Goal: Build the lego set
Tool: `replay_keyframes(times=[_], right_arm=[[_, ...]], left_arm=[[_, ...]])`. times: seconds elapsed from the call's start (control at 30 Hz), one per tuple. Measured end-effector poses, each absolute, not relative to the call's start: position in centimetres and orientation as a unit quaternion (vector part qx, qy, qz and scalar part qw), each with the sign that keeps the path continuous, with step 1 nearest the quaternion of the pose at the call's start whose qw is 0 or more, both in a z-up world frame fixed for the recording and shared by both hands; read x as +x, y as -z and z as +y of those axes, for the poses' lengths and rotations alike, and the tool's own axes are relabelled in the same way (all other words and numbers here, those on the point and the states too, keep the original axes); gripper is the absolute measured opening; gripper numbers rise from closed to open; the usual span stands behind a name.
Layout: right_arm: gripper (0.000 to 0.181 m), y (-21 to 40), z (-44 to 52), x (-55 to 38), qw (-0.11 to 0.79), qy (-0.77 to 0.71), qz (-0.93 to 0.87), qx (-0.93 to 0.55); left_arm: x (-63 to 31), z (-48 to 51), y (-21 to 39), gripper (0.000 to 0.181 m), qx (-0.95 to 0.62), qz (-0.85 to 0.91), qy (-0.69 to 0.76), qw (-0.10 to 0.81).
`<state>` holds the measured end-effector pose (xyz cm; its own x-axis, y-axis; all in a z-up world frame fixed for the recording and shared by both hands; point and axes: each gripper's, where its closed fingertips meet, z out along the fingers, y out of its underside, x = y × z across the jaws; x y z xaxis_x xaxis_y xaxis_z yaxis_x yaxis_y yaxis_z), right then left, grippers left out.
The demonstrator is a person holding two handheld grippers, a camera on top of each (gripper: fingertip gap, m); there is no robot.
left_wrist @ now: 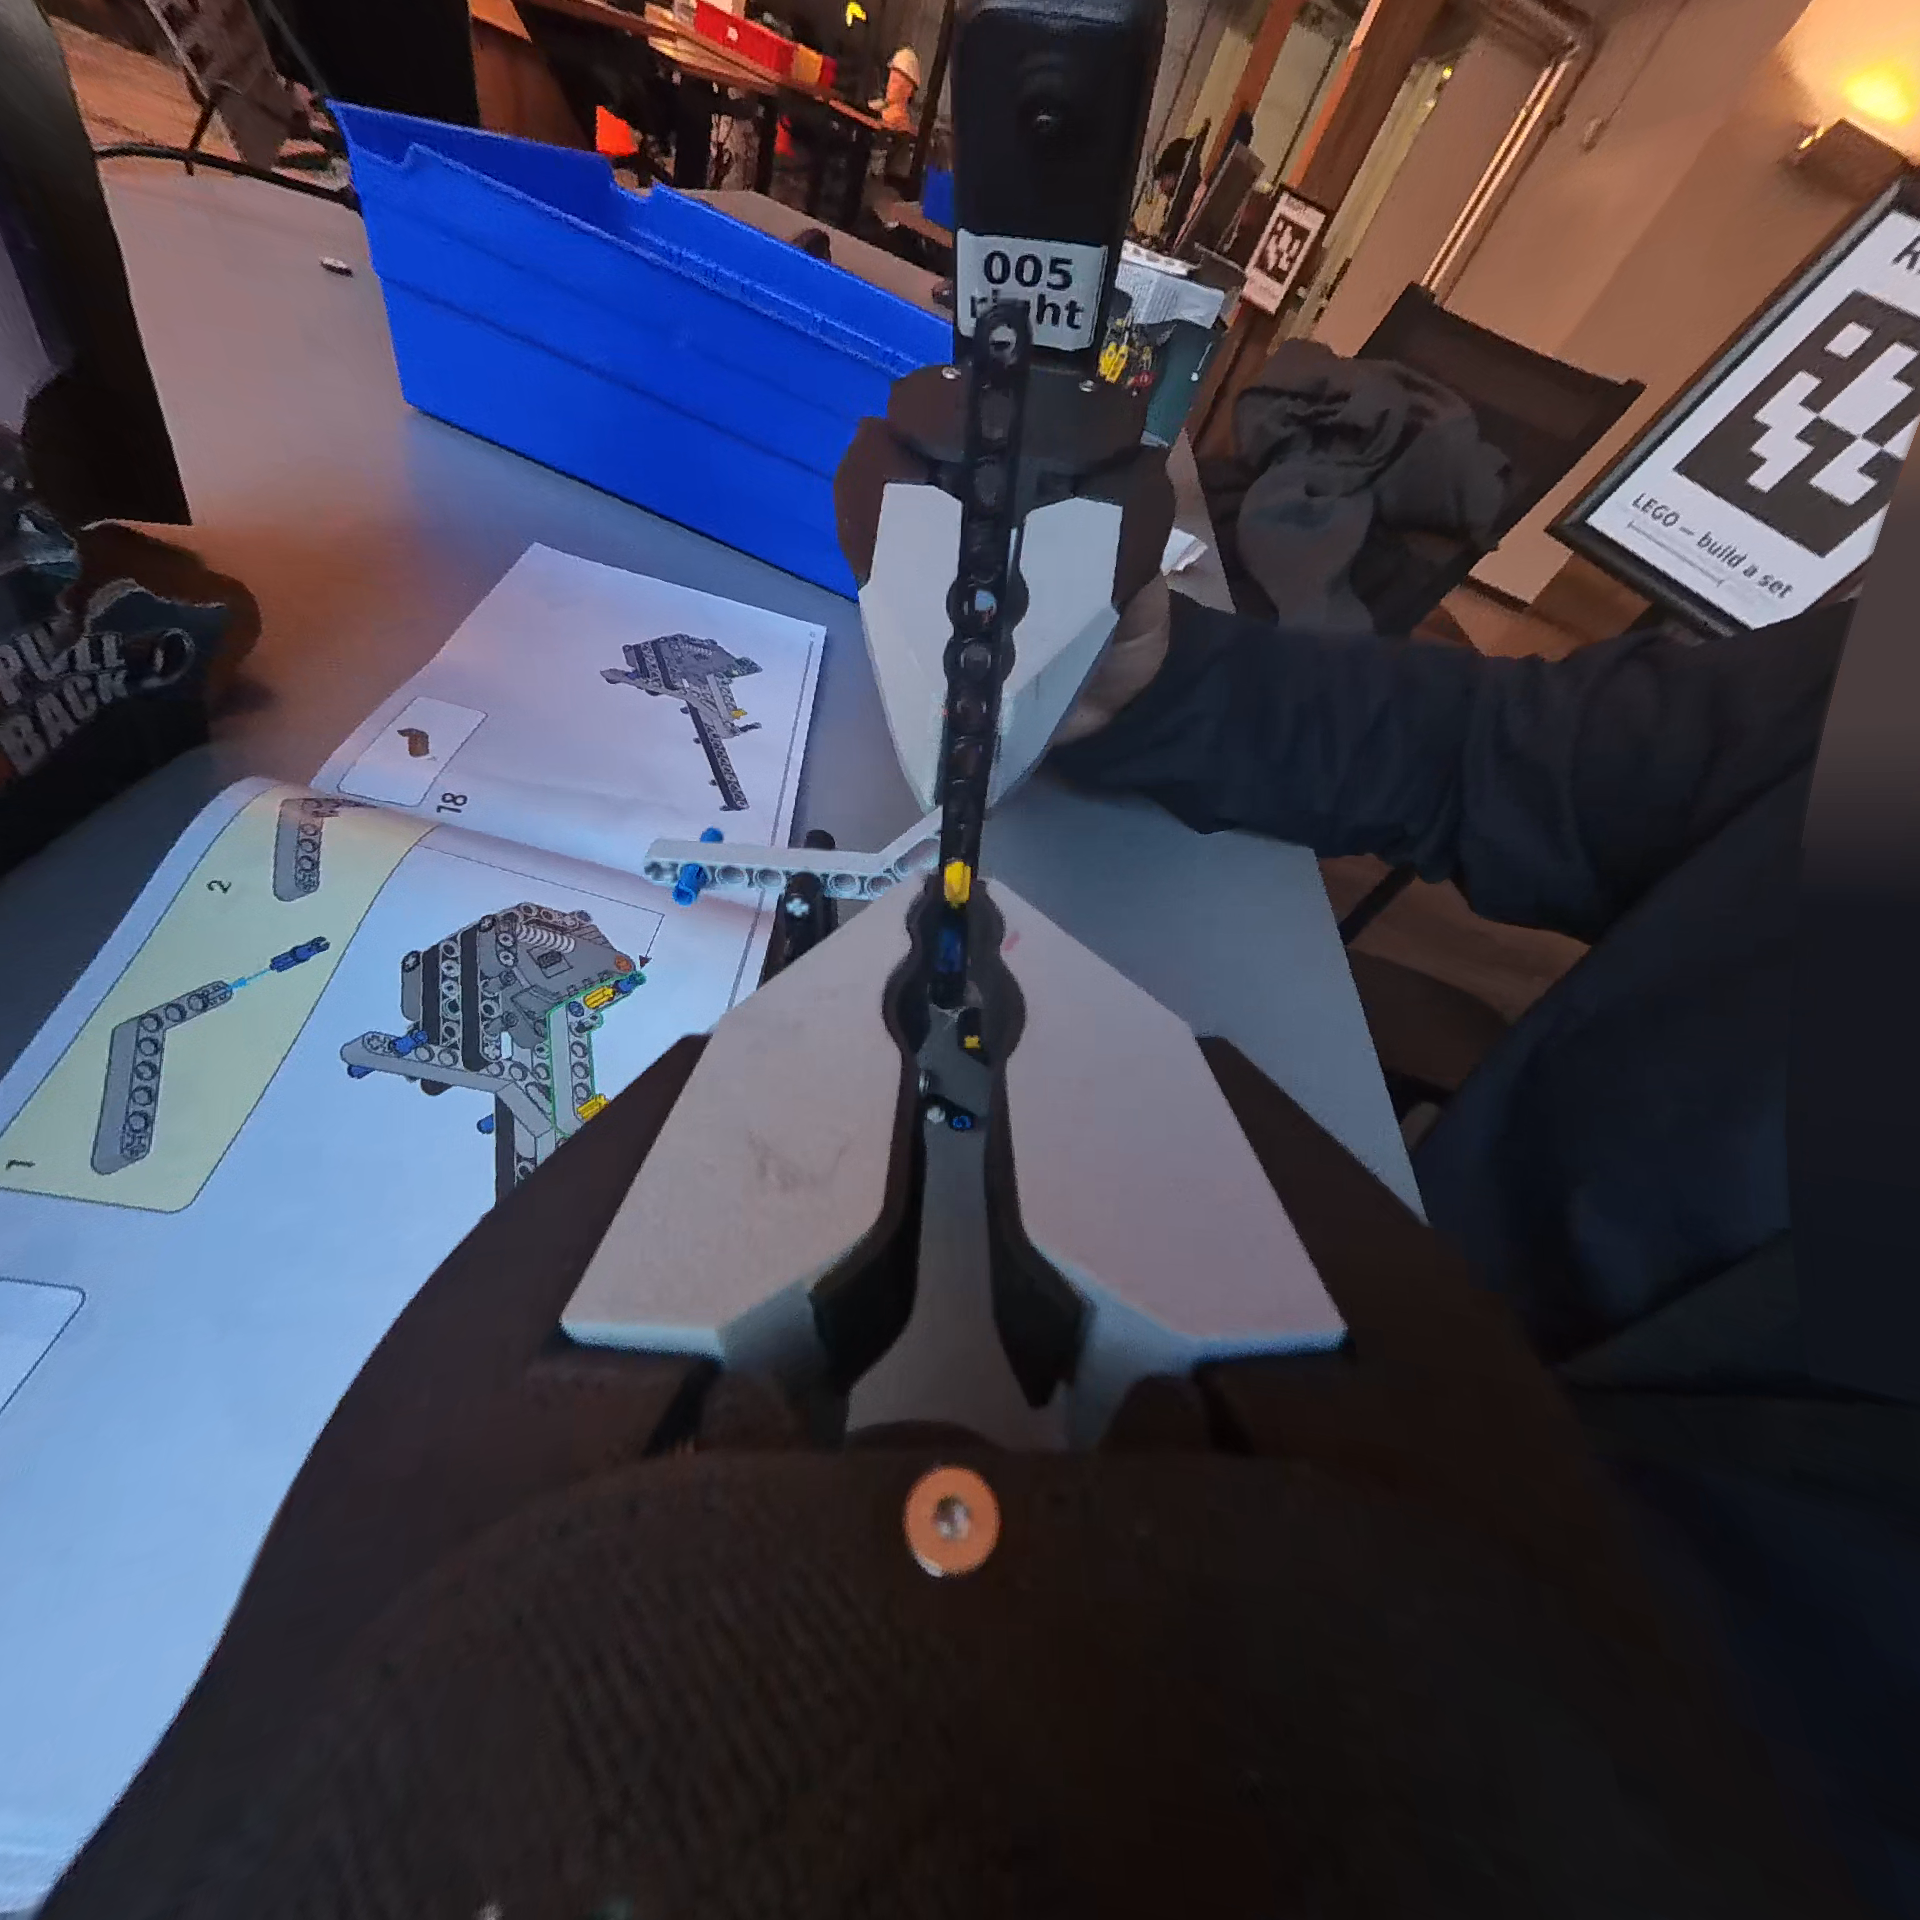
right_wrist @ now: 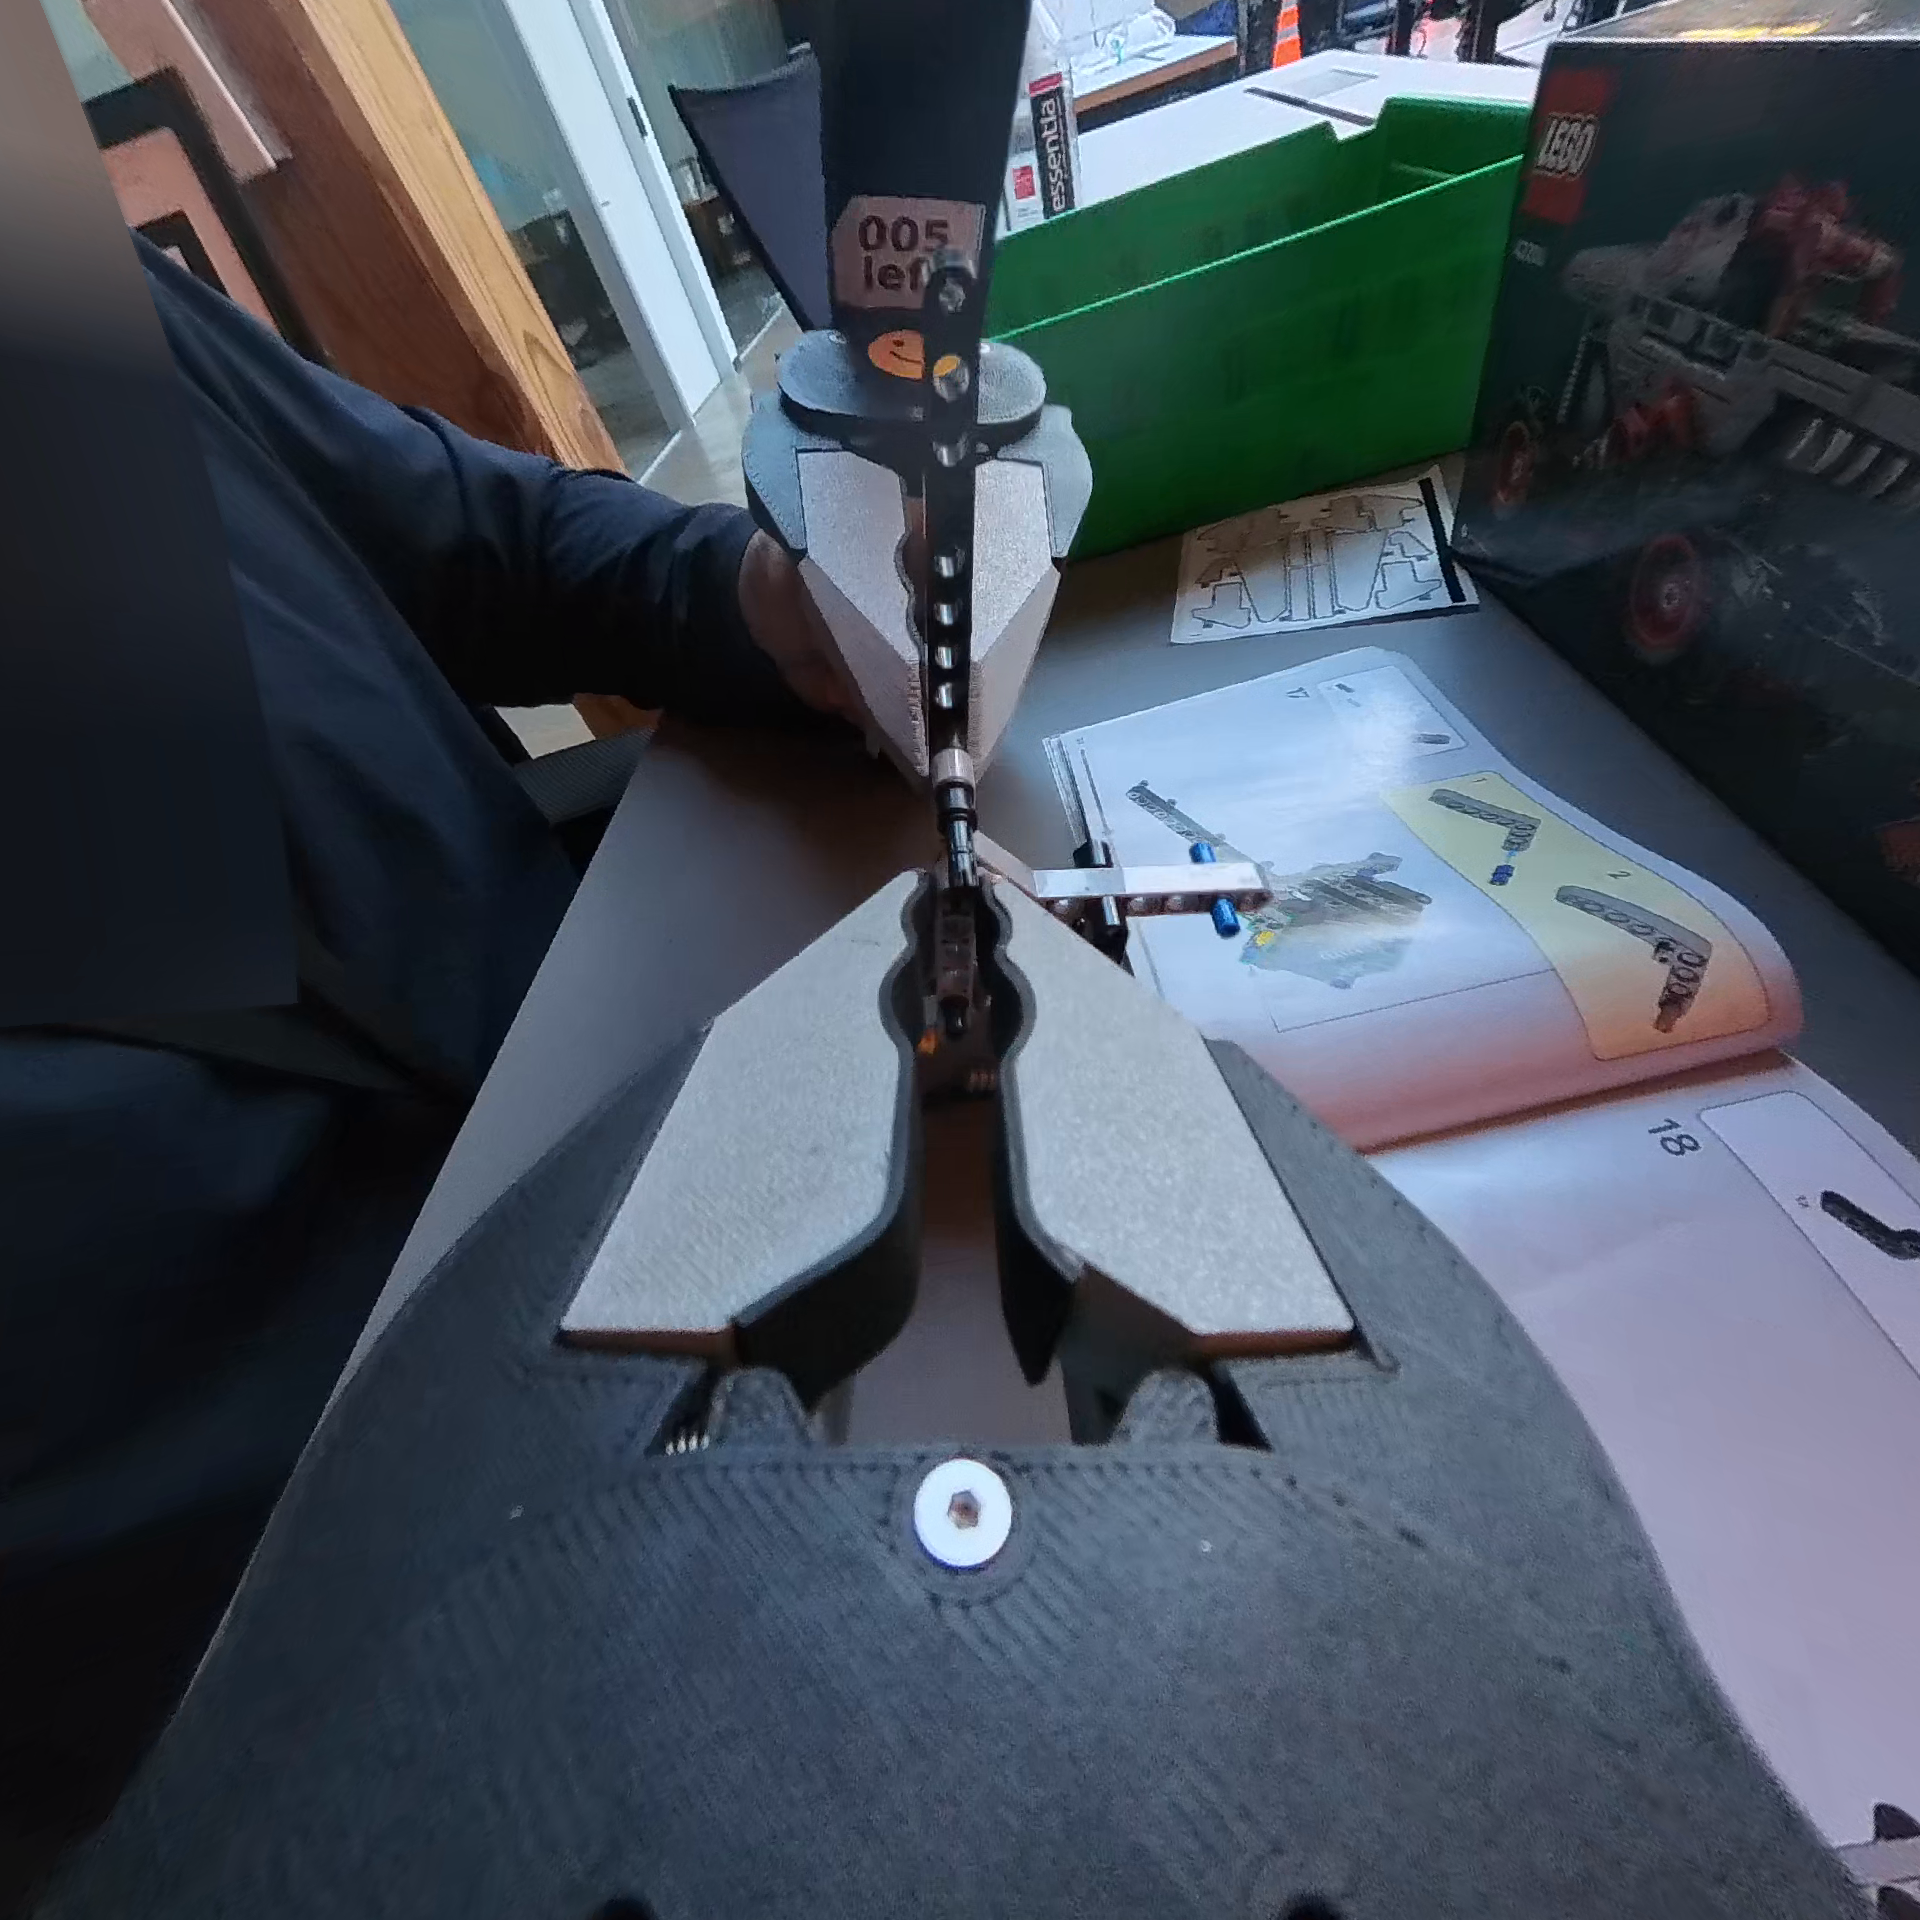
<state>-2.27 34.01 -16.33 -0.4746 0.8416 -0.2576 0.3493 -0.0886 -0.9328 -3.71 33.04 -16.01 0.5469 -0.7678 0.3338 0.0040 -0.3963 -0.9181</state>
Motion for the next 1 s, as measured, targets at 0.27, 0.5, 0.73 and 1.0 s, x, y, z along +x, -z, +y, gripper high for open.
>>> replay_keyframes(times=[0.27, 0.5, 0.73, 1.0], right_arm=[[0.005, 16.39, 33.60, -2.46, 0.227, -0.550, -0.658, -0.461], [0.004, 16.39, 33.43, -2.57, 0.235, -0.546, -0.662, -0.457], [0.004, 16.40, 33.36, -2.57, 0.235, -0.546, -0.665, -0.452], [0.004, 16.40, 33.35, -2.67, 0.238, -0.543, -0.668, -0.449]], left_arm=[[-3.87, 32.63, 16.19, 0.002, -0.749, 0.267, 0.393, 0.463], [-3.89, 32.48, 16.25, 0.001, -0.755, 0.269, 0.384, 0.458], [-3.81, 32.45, 16.25, 0.001, -0.757, 0.272, 0.379, 0.458], [-3.85, 32.50, 16.25, 0.001, -0.757, 0.268, 0.383, 0.457]])
